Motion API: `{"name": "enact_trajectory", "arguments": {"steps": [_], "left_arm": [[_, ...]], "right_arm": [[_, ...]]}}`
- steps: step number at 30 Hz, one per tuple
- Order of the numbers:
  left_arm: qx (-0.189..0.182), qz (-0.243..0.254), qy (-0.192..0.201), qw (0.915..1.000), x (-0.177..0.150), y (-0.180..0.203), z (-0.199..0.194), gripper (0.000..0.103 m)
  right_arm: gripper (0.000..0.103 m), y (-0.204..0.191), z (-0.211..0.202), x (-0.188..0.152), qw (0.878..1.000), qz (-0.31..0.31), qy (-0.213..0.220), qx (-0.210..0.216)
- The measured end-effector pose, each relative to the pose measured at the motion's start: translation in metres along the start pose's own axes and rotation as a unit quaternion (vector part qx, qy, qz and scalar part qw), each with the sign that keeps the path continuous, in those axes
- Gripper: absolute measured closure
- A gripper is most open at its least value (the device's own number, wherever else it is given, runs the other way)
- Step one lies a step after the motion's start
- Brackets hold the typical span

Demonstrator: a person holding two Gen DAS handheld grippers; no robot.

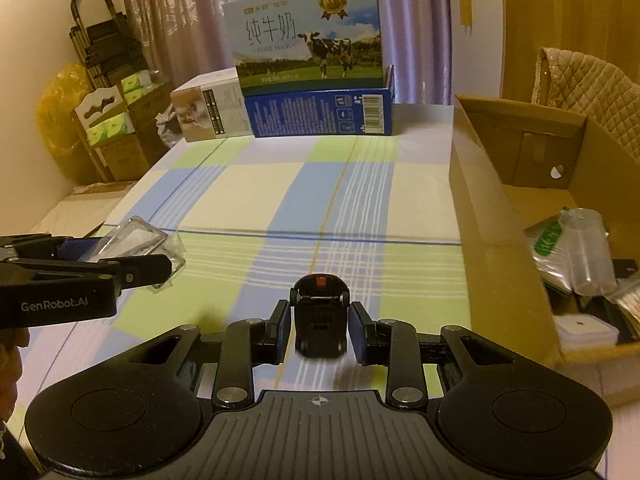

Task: Organize objects
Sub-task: 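Carry the clear box to the cardboard box with the left tool while the right tool carries the car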

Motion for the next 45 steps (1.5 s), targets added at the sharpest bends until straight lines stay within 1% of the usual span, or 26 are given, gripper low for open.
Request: {"name": "enact_trajectory", "arguments": {"steps": [12, 22, 31, 45], "left_arm": [[-0.003, 0.004, 0.001, 1.0, -0.009, 0.028, -0.038, 0.041], [-0.008, 0.007, 0.002, 0.9999, -0.012, 0.049, -0.061, 0.041], [-0.017, 0.014, 0.003, 0.9998, -0.013, 0.071, -0.083, 0.041], [-0.027, 0.018, 0.002, 0.9995, -0.008, 0.093, -0.096, 0.041]], "right_arm": [[0.075, -0.002, -0.051, -0.007, 1.0, -0.007, 0.019, -0.002], [0.075, 0.002, -0.085, -0.012, 1.0, -0.01, 0.029, -0.008], [0.075, 0.005, -0.105, -0.012, 0.999, -0.011, 0.039, -0.01], [0.075, 0.016, -0.134, -0.009, 0.999, -0.012, 0.051, -0.013]]}}
Point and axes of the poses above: each gripper's, at about its wrist camera, not at the fingertips, and z roughly the way its jaws point, y to its right, x to its top, the point moved 8 cm from there along z, roughly the way its jaws point, and after that the axes turned 2 degrees about x, right-handed, at the moved point
